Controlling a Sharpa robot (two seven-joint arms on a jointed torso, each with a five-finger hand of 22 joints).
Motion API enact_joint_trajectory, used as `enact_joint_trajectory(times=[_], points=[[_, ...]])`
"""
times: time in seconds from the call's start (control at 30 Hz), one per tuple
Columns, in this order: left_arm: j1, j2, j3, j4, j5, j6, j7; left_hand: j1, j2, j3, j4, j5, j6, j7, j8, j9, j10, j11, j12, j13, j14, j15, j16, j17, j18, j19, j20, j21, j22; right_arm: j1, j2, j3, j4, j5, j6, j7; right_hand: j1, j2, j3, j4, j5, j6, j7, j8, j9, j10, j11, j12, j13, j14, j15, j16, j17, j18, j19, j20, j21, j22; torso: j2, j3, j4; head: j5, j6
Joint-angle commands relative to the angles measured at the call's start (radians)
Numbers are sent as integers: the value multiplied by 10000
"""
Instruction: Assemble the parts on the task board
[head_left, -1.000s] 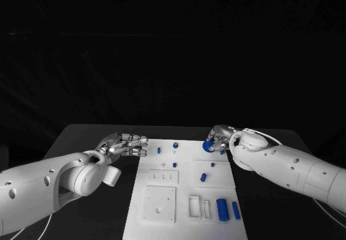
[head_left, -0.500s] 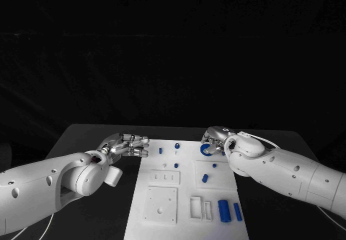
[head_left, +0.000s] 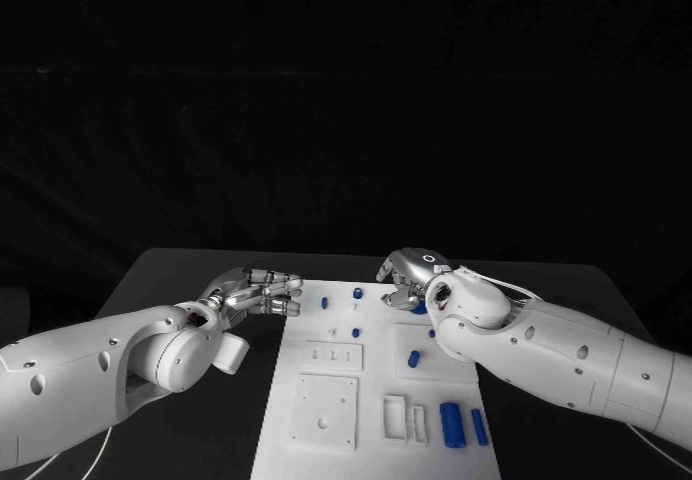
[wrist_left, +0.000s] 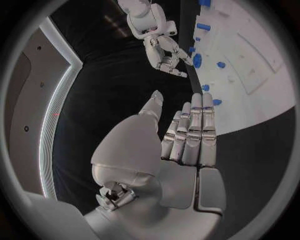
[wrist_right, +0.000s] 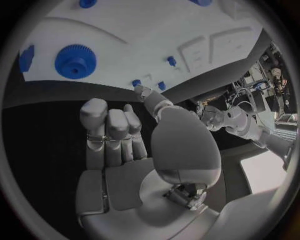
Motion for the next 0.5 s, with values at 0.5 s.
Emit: enact_joint_trajectory(times=[0.5], points=[[9, -10, 4, 29, -33, 45, 14, 50, -47, 13, -16, -12, -99, 2, -15, -13, -48, 4, -39, 9, -35, 56, -55, -7, -142, -38, 15, 13, -17, -3, -187, -7, -432, 319, 236, -5, 314, -107, -968, 445, -543, -1221, 115, -39, -38, 6, 110, -27, -77, -5, 58, -27, -25, 117, 521, 53, -79, -49, 24, 40, -22, -24, 26]])
